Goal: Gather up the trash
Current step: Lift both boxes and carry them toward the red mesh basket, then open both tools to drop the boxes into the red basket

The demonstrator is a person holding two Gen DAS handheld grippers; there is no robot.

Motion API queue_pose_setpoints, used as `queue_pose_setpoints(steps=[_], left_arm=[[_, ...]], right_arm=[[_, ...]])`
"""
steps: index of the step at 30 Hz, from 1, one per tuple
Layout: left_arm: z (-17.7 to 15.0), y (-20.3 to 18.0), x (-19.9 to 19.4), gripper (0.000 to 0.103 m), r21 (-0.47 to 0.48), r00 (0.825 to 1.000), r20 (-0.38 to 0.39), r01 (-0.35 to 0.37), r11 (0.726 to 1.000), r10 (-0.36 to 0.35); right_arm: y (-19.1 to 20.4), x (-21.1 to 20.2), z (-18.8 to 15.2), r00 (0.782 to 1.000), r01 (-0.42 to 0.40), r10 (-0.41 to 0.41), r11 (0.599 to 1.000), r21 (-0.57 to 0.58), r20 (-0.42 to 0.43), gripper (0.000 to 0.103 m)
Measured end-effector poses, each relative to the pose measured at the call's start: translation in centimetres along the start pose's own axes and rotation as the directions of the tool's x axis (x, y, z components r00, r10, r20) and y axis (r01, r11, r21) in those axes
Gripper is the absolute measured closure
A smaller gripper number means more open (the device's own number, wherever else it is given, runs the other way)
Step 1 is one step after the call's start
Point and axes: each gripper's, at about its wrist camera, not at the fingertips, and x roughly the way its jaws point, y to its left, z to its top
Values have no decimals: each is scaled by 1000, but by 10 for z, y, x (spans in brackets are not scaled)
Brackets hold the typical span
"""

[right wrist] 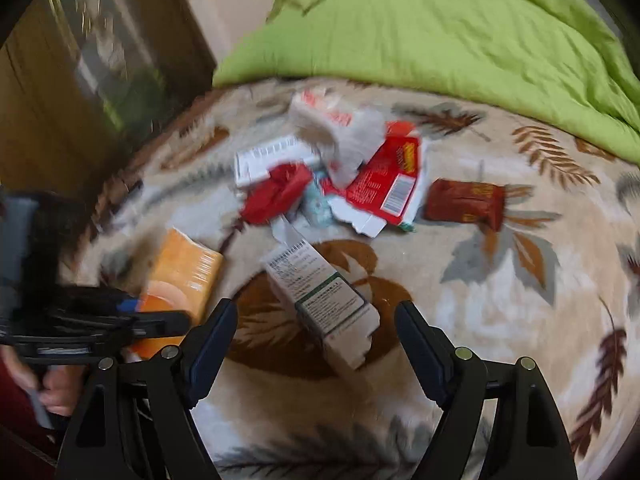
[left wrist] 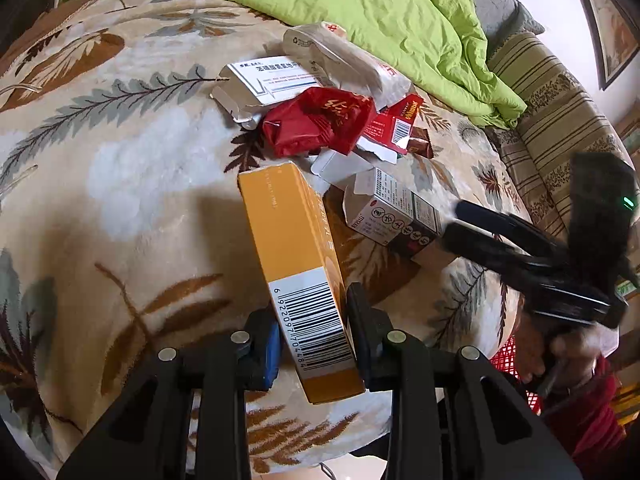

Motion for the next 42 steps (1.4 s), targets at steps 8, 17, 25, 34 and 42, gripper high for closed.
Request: queue_pose_setpoints(steps=[8, 17, 25, 34, 42], left_arm=[[-5, -11, -6, 74, 43, 999, 30, -26, 999, 25], [-14, -42, -12, 74, 115, 999, 41, -3, 993, -1], [-29, -113, -11, 74, 272, 997, -1, 72, 960, -74], [-68, -246, 20, 74, 505, 966, -174, 255, 825, -193], [-118, -359, 58, 74, 613, 906, -354, 414, 673, -234]], right_arm=[[3, 11, -19, 1000, -30, 30, 998, 56, -1, 52], [4, -60, -59, 990, -11, -22, 972, 234, 137, 53], [-43, -148, -131, 962, -10, -124, 876, 481, 245, 53], [-99, -271, -252, 888, 141, -414, 660, 738, 200, 52], [-122, -323, -321, 825, 190, -549, 491, 850, 132, 49]])
